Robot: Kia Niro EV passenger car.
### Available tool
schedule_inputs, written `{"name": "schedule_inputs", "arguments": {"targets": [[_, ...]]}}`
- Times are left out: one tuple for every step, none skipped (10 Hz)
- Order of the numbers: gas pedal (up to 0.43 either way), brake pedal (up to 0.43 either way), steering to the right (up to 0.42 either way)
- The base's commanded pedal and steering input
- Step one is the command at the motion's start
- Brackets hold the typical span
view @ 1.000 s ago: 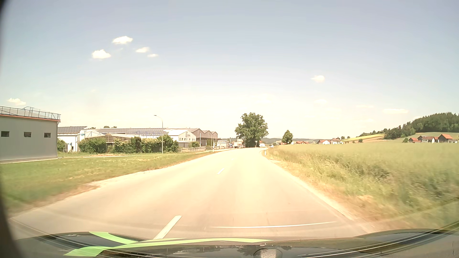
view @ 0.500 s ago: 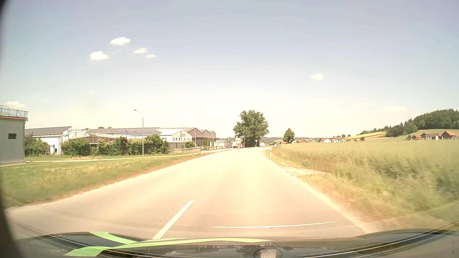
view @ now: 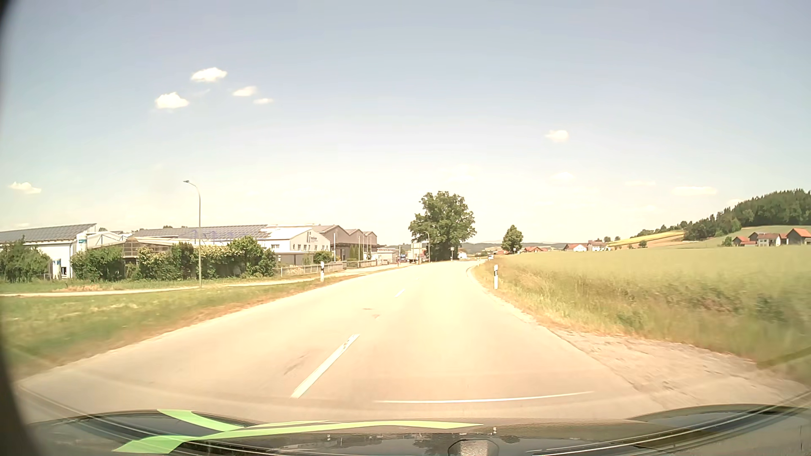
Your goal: Follow the waypoints while adhering to traffic rules and regulations
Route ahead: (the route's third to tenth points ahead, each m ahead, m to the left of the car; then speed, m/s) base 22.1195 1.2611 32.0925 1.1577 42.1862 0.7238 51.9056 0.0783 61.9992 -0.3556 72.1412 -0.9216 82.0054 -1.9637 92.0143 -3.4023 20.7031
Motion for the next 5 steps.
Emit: {"name": "schedule_inputs", "arguments": {"targets": [[0.157,0.0,0.004],[0.157,0.0,0.004],[0.15,0.0,0.004],[0.15,0.0,0.005],[0.15,0.0,0.004]]}}
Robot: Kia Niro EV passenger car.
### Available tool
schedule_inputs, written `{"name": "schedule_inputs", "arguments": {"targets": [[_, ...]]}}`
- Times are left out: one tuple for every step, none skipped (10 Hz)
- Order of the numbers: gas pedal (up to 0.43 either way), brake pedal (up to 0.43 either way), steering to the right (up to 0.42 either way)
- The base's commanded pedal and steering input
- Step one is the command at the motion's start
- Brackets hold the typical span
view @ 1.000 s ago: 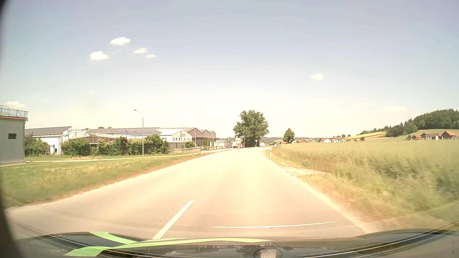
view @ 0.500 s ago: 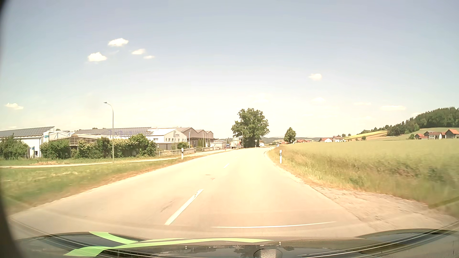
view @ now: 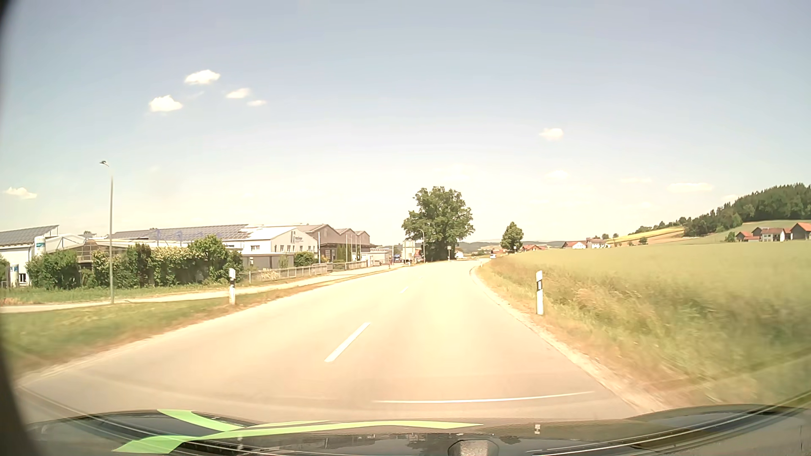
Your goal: Follow the waypoints while adhering to traffic rules and regulations
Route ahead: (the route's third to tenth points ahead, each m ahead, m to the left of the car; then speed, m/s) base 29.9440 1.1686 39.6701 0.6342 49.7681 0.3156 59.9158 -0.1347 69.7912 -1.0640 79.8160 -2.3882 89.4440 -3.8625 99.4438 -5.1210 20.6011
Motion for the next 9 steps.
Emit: {"name": "schedule_inputs", "arguments": {"targets": [[0.157,0.0,0.005],[0.157,0.0,0.006],[0.15,0.0,0.006],[0.15,0.0,0.006],[0.15,0.0,0.006],[0.169,0.0,0.006],[0.177,0.0,0.006],[0.177,0.0,0.006],[0.177,0.0,0.006]]}}
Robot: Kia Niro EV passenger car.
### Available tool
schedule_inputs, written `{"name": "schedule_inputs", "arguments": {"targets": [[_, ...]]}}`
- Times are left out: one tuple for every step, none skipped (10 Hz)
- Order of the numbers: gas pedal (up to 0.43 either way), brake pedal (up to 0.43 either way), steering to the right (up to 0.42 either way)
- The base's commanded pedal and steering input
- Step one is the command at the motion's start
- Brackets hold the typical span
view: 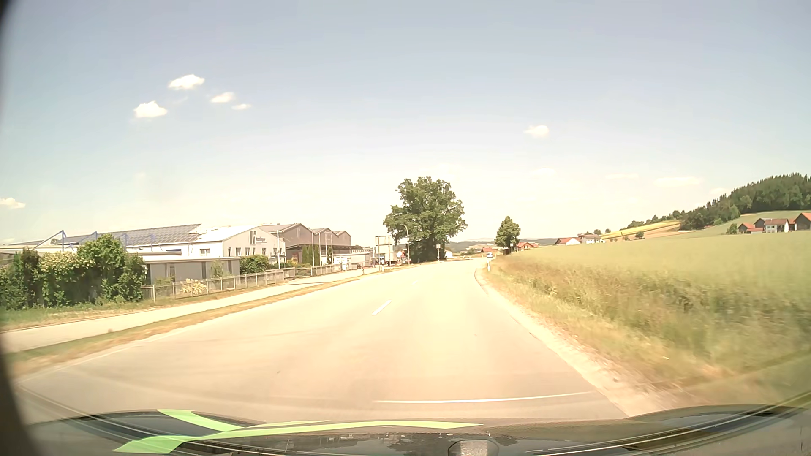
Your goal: Follow the waypoints while adhering to traffic rules and regulations
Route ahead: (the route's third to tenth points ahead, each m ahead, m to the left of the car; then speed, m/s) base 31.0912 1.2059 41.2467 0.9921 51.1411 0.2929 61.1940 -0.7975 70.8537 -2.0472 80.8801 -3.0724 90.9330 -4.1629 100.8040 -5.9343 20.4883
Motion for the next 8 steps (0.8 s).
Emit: {"name": "schedule_inputs", "arguments": {"targets": [[0.177,0.0,0.007],[0.177,0.0,0.007],[0.169,0.0,0.007],[0.157,0.0,0.008],[0.15,0.0,0.007],[0.15,0.0,0.007],[0.15,0.0,0.008],[0.15,0.0,0.007]]}}
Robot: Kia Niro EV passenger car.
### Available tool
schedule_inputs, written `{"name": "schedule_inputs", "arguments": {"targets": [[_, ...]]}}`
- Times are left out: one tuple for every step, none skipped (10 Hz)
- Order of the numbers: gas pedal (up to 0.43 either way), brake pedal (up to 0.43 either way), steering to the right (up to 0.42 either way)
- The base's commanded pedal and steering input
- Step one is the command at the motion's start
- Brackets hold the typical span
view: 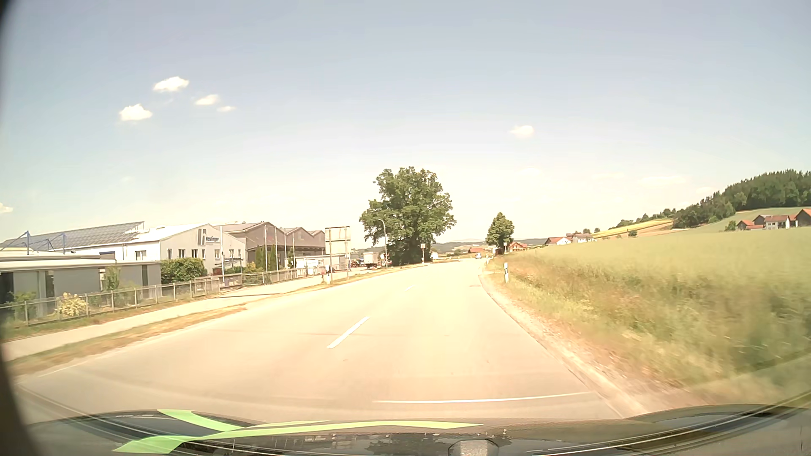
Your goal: Follow the waypoints while adhering to traffic rules and regulations
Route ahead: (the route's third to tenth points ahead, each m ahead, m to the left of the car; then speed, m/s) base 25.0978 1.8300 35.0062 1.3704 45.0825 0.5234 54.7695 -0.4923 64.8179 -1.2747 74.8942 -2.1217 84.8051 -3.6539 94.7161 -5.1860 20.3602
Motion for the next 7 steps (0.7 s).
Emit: {"name": "schedule_inputs", "arguments": {"targets": [[0.15,0.0,0.008],[0.15,0.0,0.008],[0.13,0.0,0.008],[0.13,0.0,0.008],[0.13,0.0,0.009],[0.138,0.0,0.01],[0.15,0.0,0.012]]}}
